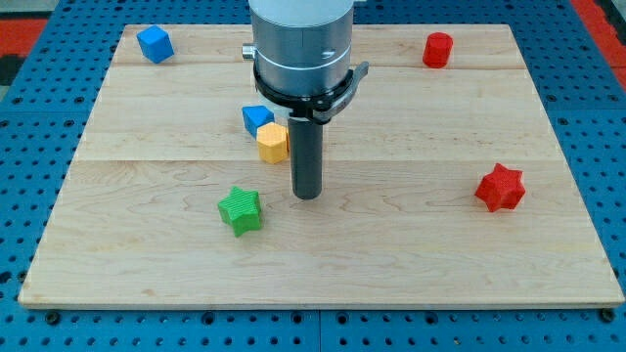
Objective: Move the yellow blocks parallel to each other
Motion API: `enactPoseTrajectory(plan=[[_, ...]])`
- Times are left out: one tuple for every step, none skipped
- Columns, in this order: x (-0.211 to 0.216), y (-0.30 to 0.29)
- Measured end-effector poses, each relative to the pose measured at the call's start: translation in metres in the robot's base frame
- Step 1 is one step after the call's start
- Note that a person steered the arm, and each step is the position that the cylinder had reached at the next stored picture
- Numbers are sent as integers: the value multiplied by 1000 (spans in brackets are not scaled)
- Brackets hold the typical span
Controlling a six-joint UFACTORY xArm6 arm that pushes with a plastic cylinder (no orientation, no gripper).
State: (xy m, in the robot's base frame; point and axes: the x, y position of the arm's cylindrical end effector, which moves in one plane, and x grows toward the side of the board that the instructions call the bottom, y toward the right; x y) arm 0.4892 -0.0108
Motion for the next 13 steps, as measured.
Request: enactPoseTrajectory(plan=[[-22,-2],[-51,-9],[-73,-36],[-83,-76],[-69,-81],[-53,-135],[-77,-199],[-100,-176],[-95,-101],[-80,-15],[-67,-24],[-49,-48],[-36,-29]])
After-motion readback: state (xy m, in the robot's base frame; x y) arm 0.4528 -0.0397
